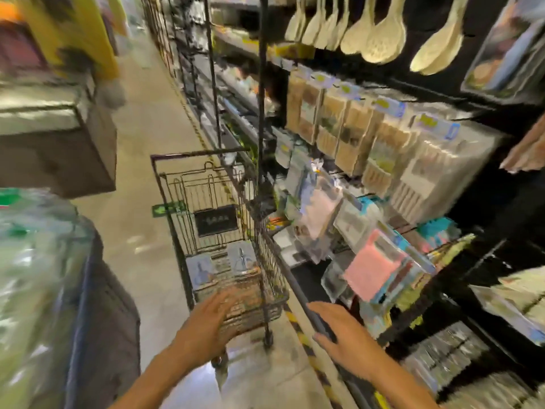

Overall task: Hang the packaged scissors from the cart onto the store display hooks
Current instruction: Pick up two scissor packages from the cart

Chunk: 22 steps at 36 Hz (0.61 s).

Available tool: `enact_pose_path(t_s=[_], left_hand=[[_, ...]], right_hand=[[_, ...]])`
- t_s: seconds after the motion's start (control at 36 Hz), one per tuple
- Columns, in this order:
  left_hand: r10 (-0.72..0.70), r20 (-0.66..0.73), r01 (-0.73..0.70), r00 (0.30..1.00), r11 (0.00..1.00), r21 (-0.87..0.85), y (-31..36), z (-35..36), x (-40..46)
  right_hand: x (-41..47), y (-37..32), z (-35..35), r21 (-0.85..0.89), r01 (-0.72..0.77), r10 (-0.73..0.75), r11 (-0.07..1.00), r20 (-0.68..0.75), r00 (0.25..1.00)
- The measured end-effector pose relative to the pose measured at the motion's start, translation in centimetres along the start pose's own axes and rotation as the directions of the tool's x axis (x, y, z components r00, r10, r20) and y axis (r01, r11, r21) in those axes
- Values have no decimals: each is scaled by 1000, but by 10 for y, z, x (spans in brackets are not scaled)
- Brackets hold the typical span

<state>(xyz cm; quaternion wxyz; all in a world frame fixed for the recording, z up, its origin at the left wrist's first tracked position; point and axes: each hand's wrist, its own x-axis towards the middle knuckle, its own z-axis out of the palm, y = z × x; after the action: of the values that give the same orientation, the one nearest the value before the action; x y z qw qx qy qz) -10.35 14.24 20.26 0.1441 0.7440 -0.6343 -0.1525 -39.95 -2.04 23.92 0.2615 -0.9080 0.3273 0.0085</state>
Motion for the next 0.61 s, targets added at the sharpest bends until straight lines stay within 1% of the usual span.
enact_pose_path(t_s=[0.17,0.33,0.47,0.53,0.61], left_hand=[[-125,-4,125,992,992,8,-71,8,-26],[-212,-23,211,977,977,-13,-100,7,-31],[-279,94,283,956,959,-26,-111,6,-16],[-280,107,282,954,960,-3,-119,9,-4],[-294,126,298,947,955,-14,-130,11,16]], right_hand=[[56,-44,26,-33,56,-52,998,108,993],[96,-63,42,-59,45,-34,997,183,983],[128,-57,50,-66,36,-22,997,200,980],[144,-50,53,-59,37,-24,998,200,979],[173,-39,59,-31,32,-25,999,215,976]])
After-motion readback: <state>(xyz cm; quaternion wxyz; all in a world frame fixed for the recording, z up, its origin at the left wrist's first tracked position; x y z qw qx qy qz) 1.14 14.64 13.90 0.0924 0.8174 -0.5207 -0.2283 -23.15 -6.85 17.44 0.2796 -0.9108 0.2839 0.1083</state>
